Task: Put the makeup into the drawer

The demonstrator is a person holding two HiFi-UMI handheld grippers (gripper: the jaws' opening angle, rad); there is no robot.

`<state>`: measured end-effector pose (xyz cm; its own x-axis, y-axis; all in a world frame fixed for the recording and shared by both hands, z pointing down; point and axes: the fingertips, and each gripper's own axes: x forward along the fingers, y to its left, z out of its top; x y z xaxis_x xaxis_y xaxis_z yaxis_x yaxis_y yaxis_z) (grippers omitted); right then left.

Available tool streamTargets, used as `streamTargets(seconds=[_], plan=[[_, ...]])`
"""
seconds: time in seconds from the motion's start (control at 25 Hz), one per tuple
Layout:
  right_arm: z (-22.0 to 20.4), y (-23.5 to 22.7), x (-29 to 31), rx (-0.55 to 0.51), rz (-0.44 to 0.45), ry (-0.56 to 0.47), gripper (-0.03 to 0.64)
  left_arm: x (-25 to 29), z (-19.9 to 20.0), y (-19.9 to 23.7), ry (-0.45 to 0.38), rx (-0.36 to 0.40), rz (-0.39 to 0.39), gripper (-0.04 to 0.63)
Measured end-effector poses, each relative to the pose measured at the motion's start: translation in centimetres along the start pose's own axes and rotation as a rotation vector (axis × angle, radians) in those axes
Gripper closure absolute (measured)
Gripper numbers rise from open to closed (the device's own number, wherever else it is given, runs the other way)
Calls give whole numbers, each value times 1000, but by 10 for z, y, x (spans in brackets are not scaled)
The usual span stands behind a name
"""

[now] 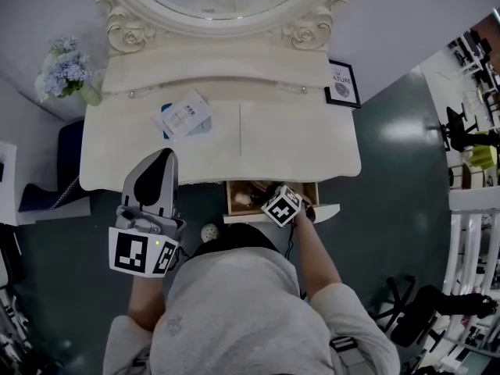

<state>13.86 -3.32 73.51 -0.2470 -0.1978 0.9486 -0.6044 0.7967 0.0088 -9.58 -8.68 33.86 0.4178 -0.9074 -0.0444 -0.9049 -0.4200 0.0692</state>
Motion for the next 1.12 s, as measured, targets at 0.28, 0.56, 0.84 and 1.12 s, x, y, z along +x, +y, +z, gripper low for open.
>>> streamTargets(seconds=[0.28, 0.56, 0.84, 1.12], plan=[[-15, -9, 10, 32, -56, 67, 557, -1, -2, 2, 5, 2, 6, 583], [-28, -14, 19, 62, -87, 128, 557, -1, -3, 5, 13, 5, 15, 583], [-32, -13, 23, 50, -86, 149, 557, -2, -3, 9, 16, 7, 27, 583], [-28, -14, 23, 59, -87, 139, 554, -1, -2, 10, 10, 5, 29, 583]])
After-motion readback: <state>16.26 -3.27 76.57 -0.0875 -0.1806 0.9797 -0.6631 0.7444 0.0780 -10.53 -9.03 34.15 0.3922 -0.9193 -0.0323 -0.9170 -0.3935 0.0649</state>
